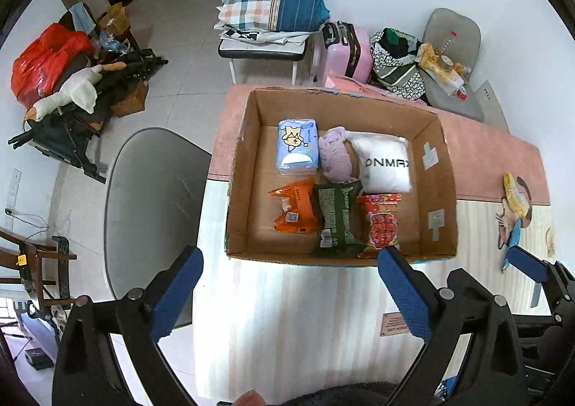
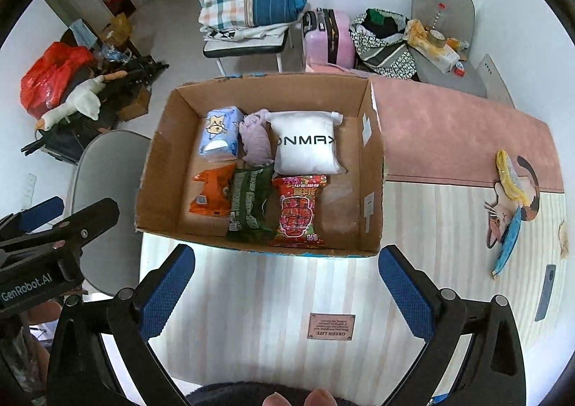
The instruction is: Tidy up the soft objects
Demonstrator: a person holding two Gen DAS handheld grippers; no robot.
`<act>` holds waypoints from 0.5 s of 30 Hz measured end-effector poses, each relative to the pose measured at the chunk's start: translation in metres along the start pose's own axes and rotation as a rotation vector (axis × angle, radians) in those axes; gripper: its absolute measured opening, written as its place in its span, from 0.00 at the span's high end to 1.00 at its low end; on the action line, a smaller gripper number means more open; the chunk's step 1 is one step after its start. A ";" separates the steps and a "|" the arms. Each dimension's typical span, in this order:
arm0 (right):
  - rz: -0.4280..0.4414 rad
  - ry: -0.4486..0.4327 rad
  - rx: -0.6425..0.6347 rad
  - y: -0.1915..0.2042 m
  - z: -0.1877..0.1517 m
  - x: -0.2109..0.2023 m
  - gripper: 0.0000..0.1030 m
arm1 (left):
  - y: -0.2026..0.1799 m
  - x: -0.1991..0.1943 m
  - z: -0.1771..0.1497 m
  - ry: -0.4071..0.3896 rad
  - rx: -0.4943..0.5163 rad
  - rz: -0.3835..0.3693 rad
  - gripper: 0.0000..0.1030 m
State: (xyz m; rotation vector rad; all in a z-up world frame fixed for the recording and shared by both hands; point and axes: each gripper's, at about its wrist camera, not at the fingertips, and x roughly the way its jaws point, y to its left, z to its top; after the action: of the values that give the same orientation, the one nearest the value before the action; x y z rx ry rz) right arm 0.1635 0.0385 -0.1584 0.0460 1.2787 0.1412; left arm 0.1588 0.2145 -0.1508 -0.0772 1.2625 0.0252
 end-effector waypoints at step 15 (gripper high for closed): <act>0.019 0.033 0.342 -0.164 -0.027 -0.005 0.00 | -0.136 0.012 0.013 -0.011 0.201 0.016 0.03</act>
State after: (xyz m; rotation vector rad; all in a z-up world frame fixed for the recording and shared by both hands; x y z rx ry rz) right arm 0.1491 -0.1263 -0.1799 0.3501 1.3240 -0.0625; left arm 0.1833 0.0797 -0.1523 0.1067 1.2487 -0.0876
